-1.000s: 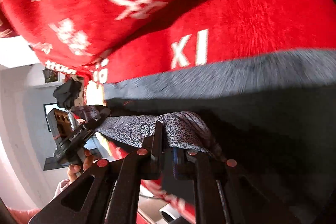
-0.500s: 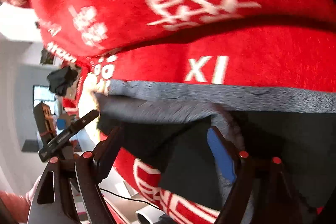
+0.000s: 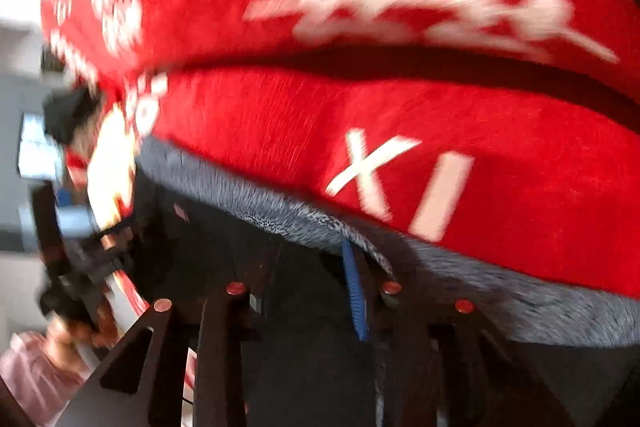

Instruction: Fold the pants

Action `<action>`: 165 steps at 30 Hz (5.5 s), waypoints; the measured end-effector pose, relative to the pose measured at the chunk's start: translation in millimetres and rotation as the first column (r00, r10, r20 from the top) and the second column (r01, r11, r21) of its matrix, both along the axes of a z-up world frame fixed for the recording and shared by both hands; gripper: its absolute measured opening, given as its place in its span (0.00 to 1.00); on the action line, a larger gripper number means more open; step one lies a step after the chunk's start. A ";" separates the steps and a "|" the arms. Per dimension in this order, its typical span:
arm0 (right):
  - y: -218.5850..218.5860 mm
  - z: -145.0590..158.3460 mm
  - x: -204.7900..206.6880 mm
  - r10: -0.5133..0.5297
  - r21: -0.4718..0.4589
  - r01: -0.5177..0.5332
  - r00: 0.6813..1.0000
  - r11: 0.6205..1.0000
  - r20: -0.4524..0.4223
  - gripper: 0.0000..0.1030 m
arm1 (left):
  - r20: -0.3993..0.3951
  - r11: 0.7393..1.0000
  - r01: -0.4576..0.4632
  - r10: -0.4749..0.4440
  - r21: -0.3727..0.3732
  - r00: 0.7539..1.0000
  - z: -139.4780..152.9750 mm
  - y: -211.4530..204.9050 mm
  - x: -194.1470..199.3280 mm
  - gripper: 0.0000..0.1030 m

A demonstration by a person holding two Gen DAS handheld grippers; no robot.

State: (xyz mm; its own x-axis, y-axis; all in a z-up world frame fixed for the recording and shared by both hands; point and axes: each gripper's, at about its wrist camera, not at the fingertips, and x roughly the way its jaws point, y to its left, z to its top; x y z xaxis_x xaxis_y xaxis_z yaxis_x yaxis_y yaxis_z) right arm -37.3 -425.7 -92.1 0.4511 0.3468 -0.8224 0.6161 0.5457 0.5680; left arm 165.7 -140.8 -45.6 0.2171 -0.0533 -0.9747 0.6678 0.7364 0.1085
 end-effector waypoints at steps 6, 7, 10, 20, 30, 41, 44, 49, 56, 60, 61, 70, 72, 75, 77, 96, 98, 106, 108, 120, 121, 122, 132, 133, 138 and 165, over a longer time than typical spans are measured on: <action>-24.9 30.3 -82.3 -0.202 0.045 0.200 0.979 0.979 0.032 0.70 | -0.028 0.994 0.109 -0.108 0.007 0.994 27.2 -3.7 -55.4 0.82; -23.0 34.9 -102.5 -0.220 0.052 0.219 0.975 0.974 0.021 0.70 | -0.034 0.992 0.122 -0.122 0.007 0.992 29.8 -5.4 -63.7 0.82; -14.2 42.9 -138.7 -0.251 0.054 0.251 0.968 0.966 -0.006 0.70 | -0.091 0.984 0.177 -0.177 -0.014 0.980 36.7 -15.0 -104.1 0.82; 45.8 57.4 -275.4 -0.429 0.059 0.437 0.896 0.898 -0.115 0.70 | -0.225 0.912 0.395 -0.410 -0.112 0.884 43.8 -53.0 -213.8 0.82; 150.4 61.3 -396.0 -0.623 0.027 0.637 0.760 0.770 -0.186 0.70 | -0.292 0.827 0.520 -0.561 -0.211 0.774 36.1 -64.5 -298.6 0.82; 220.4 -12.7 -501.5 -0.778 0.190 0.800 0.599 0.569 -0.192 0.70 | -0.327 0.808 0.544 -0.588 -0.224 0.739 14.2 -70.1 -347.6 0.82; 221.1 -28.0 -501.1 -0.770 0.249 0.773 0.624 0.584 -0.132 0.70 | -0.340 0.810 0.548 -0.586 -0.210 0.736 4.4 -69.4 -356.3 0.82; 217.1 -51.7 -501.2 -0.752 0.328 0.726 0.656 0.605 -0.066 0.63 | -0.330 0.822 0.529 -0.569 -0.211 0.753 -0.6 -66.1 -365.2 0.82; 208.8 -14.8 -503.1 -0.735 0.391 0.664 0.677 0.637 0.047 0.14 | -0.413 0.811 0.524 -0.584 -0.261 0.699 4.8 -79.4 -381.5 0.29; 182.1 31.8 -508.2 -0.744 0.350 0.676 0.661 0.649 0.103 0.14 | -0.400 0.807 0.512 -0.591 -0.295 0.701 24.8 -91.7 -386.4 0.29; 170.8 43.7 -509.4 -0.744 0.337 0.678 0.657 0.653 0.122 0.14 | -0.394 0.808 0.498 -0.588 -0.314 0.706 34.4 -97.6 -385.4 0.29; 27.1 125.6 -496.6 -0.649 0.168 0.628 0.717 0.760 0.254 0.14 | -0.298 0.795 0.446 -0.579 -0.410 0.759 83.1 -173.4 -372.3 0.29; -17.8 130.0 -484.4 -0.618 0.128 0.608 0.744 0.784 0.255 0.14 | -0.250 0.791 0.449 -0.574 -0.416 0.780 92.0 -191.8 -365.5 0.29; -65.1 121.0 -481.2 -0.603 0.098 0.599 0.761 0.795 0.238 0.14 | -0.179 0.794 0.460 -0.559 -0.398 0.810 98.7 -215.2 -358.4 0.29; -102.3 104.2 -474.1 -0.600 0.090 0.599 0.758 0.795 0.254 0.14 | -0.137 0.805 0.457 -0.537 -0.379 0.832 101.4 -225.9 -347.0 0.29; -122.9 35.6 -481.6 -0.597 -0.060 0.595 0.802 0.801 -0.005 0.78 | -0.142 0.889 0.454 -0.457 -0.055 0.878 -7.1 -214.0 -355.8 0.69; -105.7 18.1 -497.3 -0.649 -0.025 0.648 0.760 0.761 -0.049 0.68 | -0.136 0.894 0.444 -0.448 -0.061 0.884 -5.0 -212.6 -355.3 0.80; -113.3 -11.5 -513.6 -0.737 0.047 0.737 0.675 0.674 -0.012 0.07 | -0.130 0.893 0.446 -0.449 -0.057 0.884 1.9 -218.6 -354.4 0.80; -109.5 4.2 -515.9 -0.707 0.028 0.706 0.707 0.707 0.024 0.07 | -0.111 0.894 0.442 -0.447 -0.073 0.888 10.2 -216.9 -351.7 0.81; -91.9 14.0 -522.1 -0.628 -0.122 0.616 0.772 0.778 -0.103 0.36 | -0.112 0.889 0.458 -0.456 -0.008 0.883 -6.7 -196.5 -343.7 0.81; -91.8 28.4 -519.2 -0.617 -0.151 0.603 0.785 0.783 -0.062 0.36 | -0.088 0.889 0.457 -0.457 -0.027 0.885 0.4 -200.3 -342.2 0.80; -96.6 38.1 -513.2 -0.596 -0.189 0.579 0.802 0.793 -0.041 0.36 | -0.069 0.891 0.451 -0.453 -0.043 0.889 5.1 -205.0 -340.4 0.81; -197.0 -11.3 -445.0 -0.489 -0.252 0.452 0.866 0.856 -0.108 0.11 | -0.045 0.930 0.365 -0.367 -0.045 0.929 -23.9 -240.3 -321.0 0.81; -203.6 -12.8 -442.5 -0.489 -0.314 0.436 0.864 0.844 -0.116 0.07 | -0.042 0.931 0.358 -0.361 -0.065 0.932 -24.0 -236.5 -319.3 0.82; -211.0 -7.1 -451.6 -0.562 -0.305 0.507 0.817 0.806 -0.127 0.11 | -0.052 0.927 0.374 -0.375 -0.020 0.926 -19.2 -228.9 -322.0 0.82; 35.2 26.0 -337.3 -0.411 0.081 0.416 0.909 0.906 -0.070 0.52 | -0.104 0.944 0.331 -0.331 -0.018 0.938 5.4 -99.2 -259.8 0.82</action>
